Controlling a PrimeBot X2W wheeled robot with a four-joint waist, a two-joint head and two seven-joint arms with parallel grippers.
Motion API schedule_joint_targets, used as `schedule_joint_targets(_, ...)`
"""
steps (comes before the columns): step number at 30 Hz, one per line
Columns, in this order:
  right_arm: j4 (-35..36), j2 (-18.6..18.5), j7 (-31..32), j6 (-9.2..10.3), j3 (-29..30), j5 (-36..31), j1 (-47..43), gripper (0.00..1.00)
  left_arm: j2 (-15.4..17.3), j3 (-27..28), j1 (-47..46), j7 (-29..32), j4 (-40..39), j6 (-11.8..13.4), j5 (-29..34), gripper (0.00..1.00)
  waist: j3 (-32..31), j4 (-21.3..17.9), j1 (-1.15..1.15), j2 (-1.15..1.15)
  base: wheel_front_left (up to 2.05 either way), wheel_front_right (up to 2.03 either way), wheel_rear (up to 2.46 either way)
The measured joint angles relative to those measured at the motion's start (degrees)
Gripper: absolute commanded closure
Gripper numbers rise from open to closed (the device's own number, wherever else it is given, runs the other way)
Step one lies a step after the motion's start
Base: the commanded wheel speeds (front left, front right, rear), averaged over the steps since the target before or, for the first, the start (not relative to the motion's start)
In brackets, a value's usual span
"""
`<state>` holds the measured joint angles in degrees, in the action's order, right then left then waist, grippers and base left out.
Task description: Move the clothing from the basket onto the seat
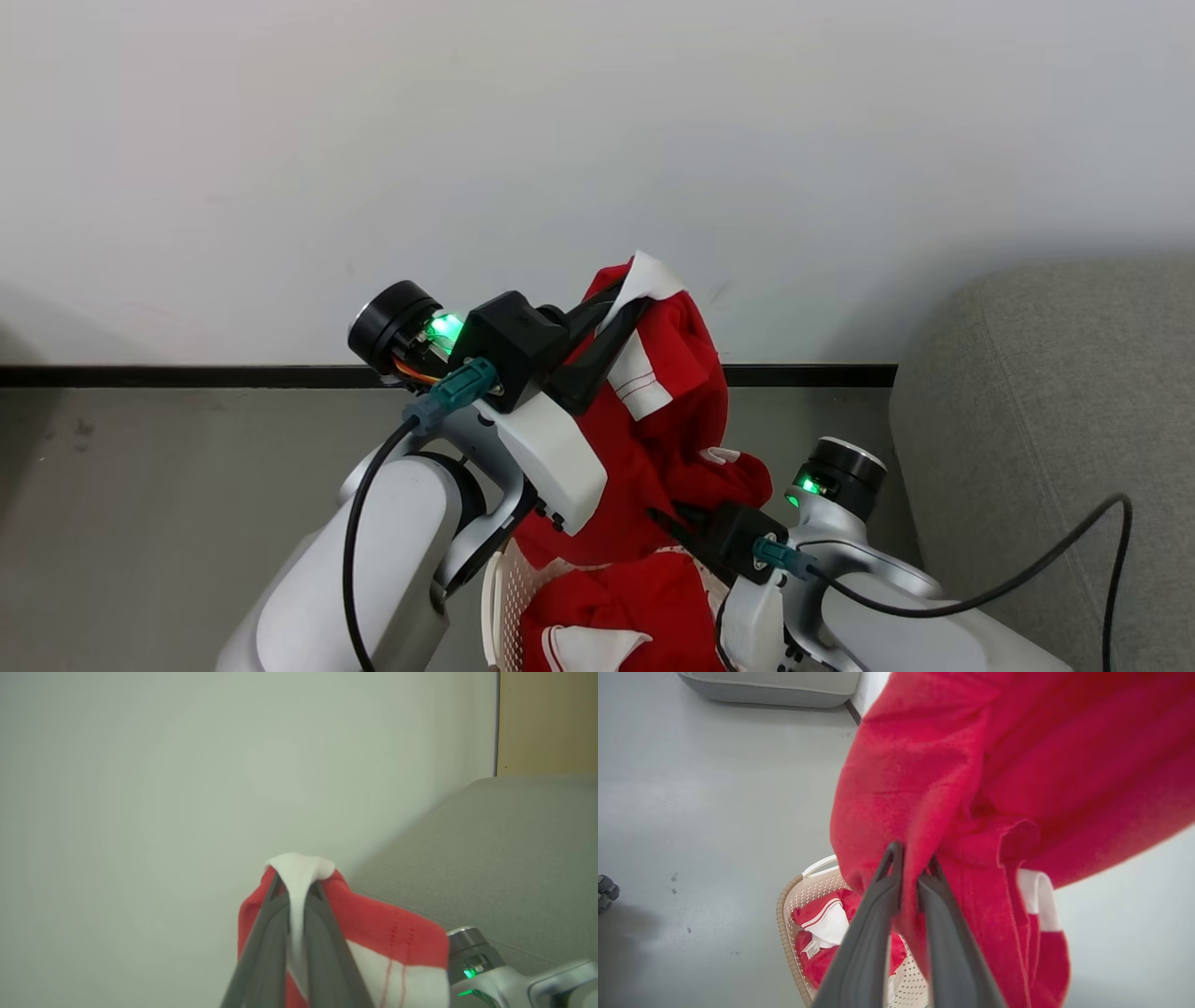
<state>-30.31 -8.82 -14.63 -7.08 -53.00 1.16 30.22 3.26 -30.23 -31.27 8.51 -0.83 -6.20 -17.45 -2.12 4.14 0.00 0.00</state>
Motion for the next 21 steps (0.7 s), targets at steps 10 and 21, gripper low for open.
schedule_joint_targets(10, 1.4, -0.4, 0.0, -0.01, 4.9, 3.9, -0.2, 1.00, -0.1, 1.9, 2.4, -0.3, 1.7, 1.9, -0.8, 1.00, 0.4, -0.8, 0.00, 0.00, 0.00, 0.00, 0.00)
schedule_joint_targets(21, 11.2, -3.8, 0.0, 0.00, 22.2, 6.7, -6.7, 1.00, -0.1, 3.9, 7.0, -3.2, 5.0, 3.8, -2.2, 0.80, 0.3, -3.6, 0.00, 0.00, 0.00, 0.00, 0.00)
